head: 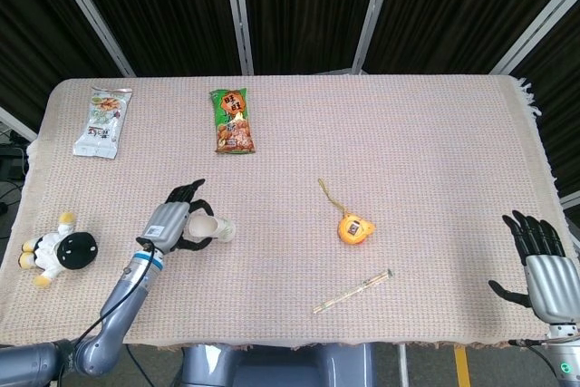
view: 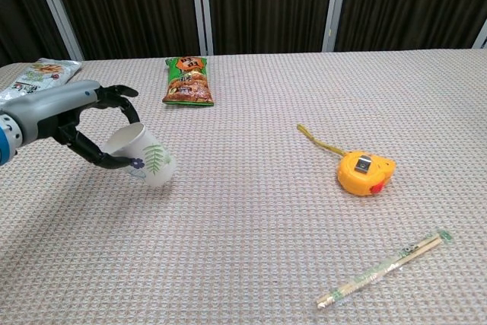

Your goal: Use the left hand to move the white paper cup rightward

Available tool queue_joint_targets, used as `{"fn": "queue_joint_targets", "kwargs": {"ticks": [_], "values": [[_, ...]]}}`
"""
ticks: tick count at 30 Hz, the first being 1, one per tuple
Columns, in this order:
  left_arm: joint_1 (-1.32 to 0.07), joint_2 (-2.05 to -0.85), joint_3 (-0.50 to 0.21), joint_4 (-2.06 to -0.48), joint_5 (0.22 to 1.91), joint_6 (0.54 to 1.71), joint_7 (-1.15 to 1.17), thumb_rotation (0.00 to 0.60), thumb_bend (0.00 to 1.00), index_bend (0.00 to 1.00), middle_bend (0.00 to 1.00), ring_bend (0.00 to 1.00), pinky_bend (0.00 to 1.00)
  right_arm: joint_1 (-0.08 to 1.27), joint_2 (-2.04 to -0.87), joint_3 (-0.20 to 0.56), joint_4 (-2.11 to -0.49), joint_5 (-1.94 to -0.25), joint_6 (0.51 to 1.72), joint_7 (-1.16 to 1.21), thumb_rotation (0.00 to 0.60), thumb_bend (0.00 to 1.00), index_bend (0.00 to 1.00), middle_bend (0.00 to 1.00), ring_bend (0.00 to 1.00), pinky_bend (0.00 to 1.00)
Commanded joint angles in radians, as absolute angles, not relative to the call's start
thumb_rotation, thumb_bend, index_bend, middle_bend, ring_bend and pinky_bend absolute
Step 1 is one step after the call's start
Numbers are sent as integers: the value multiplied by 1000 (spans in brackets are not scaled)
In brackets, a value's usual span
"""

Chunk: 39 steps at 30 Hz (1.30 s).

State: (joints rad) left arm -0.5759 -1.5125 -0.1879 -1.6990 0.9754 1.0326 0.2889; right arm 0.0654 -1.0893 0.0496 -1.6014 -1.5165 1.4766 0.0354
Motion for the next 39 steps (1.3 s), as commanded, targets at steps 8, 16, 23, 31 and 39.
{"fn": "queue_joint_targets", "kwargs": {"ticks": [8,16,23,31,39], "values": [[-574,-1545,-142,-1581,993,993,260,600,179,82,0,0,0,66,-1088,49,-1603,-1514,1474,29,600,39,42,0,0,0],[-586,-1456,-135,-1680,924,1011,371,600,140,21,0,0,0,63,-1086,45,-1613,-1527,1484,25,600,39,42,0,0,0],[-625,-1507,-122,-1688,854,1084,557,600,142,178,0,0,0,63,-1086,43,-1615,-1525,1478,22,600,39,42,0,0,0],[-672,-1594,-113,-1675,774,1181,769,600,140,196,0,0,0,64,-1086,42,-1617,-1528,1478,16,600,38,41,0,0,0],[-703,-1678,-117,-1619,721,1214,865,600,141,289,0,0,0,65,-1088,37,-1617,-1536,1476,8,600,39,42,0,0,0]]}}
